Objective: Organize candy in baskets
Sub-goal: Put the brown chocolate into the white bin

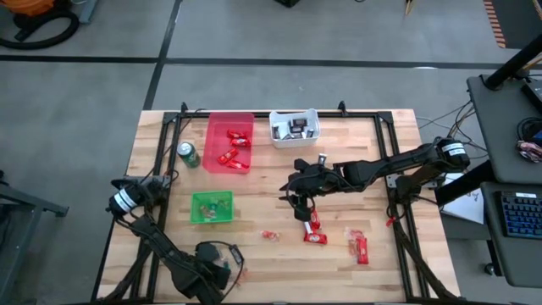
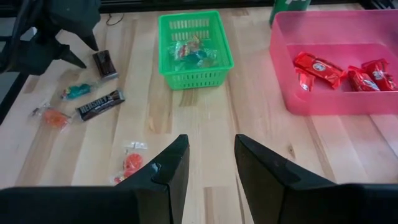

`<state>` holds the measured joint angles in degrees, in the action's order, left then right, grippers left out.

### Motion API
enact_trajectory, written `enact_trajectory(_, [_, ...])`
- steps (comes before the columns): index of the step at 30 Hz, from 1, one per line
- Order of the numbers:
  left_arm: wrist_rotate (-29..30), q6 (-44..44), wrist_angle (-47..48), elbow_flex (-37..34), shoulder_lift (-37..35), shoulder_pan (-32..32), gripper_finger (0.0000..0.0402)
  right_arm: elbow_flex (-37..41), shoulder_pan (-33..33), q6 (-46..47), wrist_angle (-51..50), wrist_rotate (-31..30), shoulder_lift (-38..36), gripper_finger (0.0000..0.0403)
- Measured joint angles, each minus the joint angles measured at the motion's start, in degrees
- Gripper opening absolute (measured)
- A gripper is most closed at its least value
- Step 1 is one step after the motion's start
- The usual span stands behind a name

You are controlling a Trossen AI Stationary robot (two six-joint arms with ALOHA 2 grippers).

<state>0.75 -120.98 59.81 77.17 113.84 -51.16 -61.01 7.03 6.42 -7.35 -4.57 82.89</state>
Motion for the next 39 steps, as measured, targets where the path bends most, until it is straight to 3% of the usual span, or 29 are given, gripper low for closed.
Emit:
enact_trajectory(7, [0.0,6.1,-0.2,0.0,-0.2,0.1,0.019,0.0,0.0,0.0,0.0,0.0,0.0,0.0123])
enact_trajectory(13, [-2.9,27.1,0.2,2.4,-1.2,0.1,0.019,-0.1,0.0,0.0,0.4,0.0,0.0,0.0123])
enact_trajectory(17, [-2.9,35.7,1.3,1.3,-1.9,1.3,0.019,-0.1,0.0,0.0,0.4,0.0,0.0,0.0123])
enact_trajectory(33, [-1.7,41.7,-5.1,-7.7,-2.7,2.8,0.0188,-0.1,0.0,3.6,0.8,0.0,0.0,0.0123])
enact_trajectory(39, [-1.5,45.0,-5.6,-7.5,-2.6,2.8,0.0151,-0.1,0.0,4.1,0.8,0.0,0.0,0.0123])
